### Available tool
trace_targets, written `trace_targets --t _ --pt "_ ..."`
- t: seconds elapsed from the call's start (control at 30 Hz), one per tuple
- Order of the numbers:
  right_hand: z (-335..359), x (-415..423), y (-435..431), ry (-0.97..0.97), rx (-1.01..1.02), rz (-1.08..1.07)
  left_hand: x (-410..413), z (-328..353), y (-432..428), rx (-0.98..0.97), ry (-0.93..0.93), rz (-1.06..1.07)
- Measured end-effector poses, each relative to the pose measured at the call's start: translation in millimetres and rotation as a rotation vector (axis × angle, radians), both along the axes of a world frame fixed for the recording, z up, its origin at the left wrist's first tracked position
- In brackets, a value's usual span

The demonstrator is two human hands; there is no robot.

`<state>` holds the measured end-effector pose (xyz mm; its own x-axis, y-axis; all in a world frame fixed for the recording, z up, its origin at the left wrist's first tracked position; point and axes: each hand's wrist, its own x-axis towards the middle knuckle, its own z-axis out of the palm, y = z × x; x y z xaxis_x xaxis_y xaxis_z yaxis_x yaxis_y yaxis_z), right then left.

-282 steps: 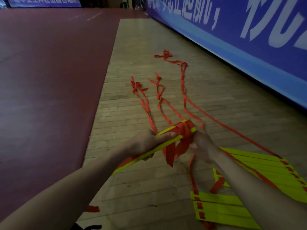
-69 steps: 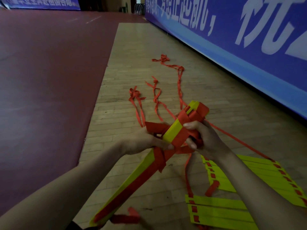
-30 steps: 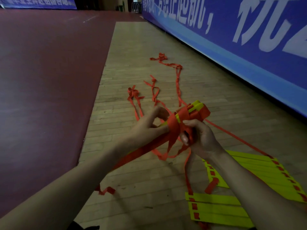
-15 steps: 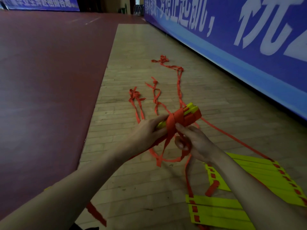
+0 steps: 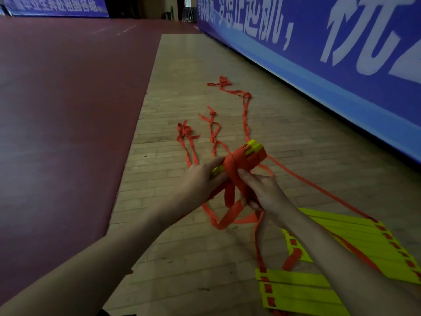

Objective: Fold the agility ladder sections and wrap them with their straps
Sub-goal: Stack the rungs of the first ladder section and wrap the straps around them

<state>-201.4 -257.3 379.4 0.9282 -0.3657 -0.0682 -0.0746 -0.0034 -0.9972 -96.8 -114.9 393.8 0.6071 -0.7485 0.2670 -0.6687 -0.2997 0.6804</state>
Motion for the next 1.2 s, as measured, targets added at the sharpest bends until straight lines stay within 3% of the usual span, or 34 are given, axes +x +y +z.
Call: trace_targets --t 0.23,0.6,0.97,1.13,1.2 --pt "7 -2 2 -0.174 -0.077 0.069 9 -1 2 -0.085 0.413 0.043" --pt "8 -5 -12 -0.160 -0.102 0.038 3 20 14 -0.250 0.920 -0.076" --pt "14 -11 -28 -0.155 -0.149 0.132 -1 26 17 -0.126 1.090 -0.363" --pt "13 -10 -23 -0.179 0.037 0.197 1 18 14 -0.025 1.225 -0.449" --pt "17 -10 -21 -0.201 0.073 0.163 1 14 10 0.018 1.150 -0.432"
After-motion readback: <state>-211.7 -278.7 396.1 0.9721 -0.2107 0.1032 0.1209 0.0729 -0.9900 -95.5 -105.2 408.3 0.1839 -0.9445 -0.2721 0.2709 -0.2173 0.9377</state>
